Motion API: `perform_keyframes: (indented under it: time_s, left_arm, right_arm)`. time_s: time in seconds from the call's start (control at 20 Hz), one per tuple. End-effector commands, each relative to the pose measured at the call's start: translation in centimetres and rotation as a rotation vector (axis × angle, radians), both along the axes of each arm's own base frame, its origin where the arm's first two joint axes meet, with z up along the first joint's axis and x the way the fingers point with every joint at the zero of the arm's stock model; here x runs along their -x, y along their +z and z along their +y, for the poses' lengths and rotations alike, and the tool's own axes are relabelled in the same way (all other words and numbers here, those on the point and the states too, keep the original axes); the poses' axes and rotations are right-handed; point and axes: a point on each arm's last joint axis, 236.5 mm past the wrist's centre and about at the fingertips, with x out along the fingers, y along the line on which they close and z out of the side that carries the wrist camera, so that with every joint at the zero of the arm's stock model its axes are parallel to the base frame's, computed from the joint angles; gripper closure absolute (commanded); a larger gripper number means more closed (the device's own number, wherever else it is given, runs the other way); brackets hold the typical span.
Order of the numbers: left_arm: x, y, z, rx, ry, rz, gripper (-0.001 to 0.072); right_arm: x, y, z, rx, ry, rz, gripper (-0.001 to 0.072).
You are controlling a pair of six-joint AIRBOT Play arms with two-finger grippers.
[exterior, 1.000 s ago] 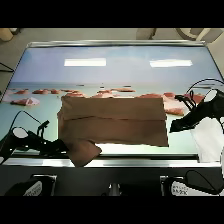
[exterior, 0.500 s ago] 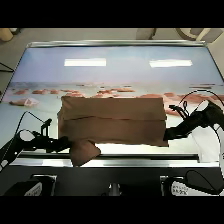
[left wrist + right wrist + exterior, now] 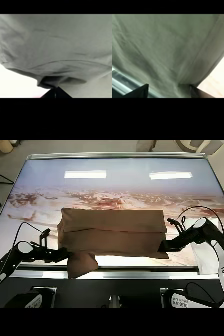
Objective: Fold the shirts.
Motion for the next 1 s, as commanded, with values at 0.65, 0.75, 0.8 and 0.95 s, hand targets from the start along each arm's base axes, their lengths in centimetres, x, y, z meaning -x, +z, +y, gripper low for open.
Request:
perform_keyframes:
  time_s: [0.65, 0.75, 0.8, 0.95]
  left_arm:
    - [-0.3, 1.1, -0.1, 0.002, -0.011, -0.045, 0.0674]
    - [-0.3, 1.2, -0.1, 0.002, -0.011, -0.048, 0.0674]
    - [-0.3, 1.2, -0.1, 0.002, -0.011, -0.049, 0.0674]
    - [-1.5, 2.4, 0.3, -0.017, -0.032, -0.084, 0.0676]
  right_arm:
    - [2.2, -1.7, -0.5, -0.031, -0.117, 0.045, 0.0229]
    - [1.9, -1.7, -0.5, -0.030, -0.124, 0.035, 0.0313]
    - [1.9, -1.7, -0.4, -0.034, -0.126, 0.035, 0.0506]
    - [0.6, -0.7, -0.7, -0.044, -0.073, -0.022, 0.0689]
